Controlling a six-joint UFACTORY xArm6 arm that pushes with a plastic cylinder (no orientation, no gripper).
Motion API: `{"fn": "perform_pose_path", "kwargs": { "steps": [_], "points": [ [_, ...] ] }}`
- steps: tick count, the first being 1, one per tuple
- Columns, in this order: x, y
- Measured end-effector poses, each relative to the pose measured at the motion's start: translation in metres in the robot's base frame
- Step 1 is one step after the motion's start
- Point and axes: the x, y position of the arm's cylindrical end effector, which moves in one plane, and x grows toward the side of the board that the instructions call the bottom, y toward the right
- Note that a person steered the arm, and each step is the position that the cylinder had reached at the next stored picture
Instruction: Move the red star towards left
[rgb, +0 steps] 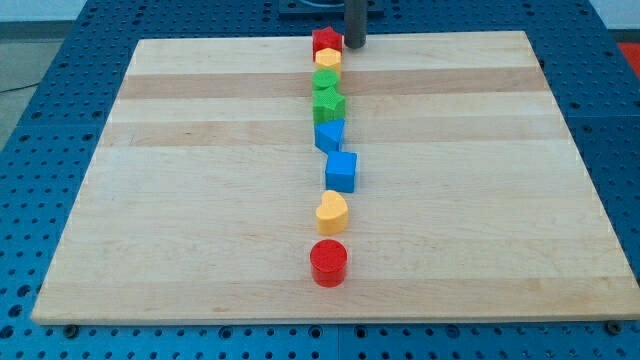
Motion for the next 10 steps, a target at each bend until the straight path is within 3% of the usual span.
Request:
{"fn": "perform_pose_path", "kwargs": {
  "steps": [2,3,4,5,6,10],
  "points": [
    [-0.005,-0.018],
    [0.037,0.000],
    [0.010,-0.073],
    [0.015,-0.022],
    [-0.005,0.017],
    [-0.010,-0.024]
  ]
}}
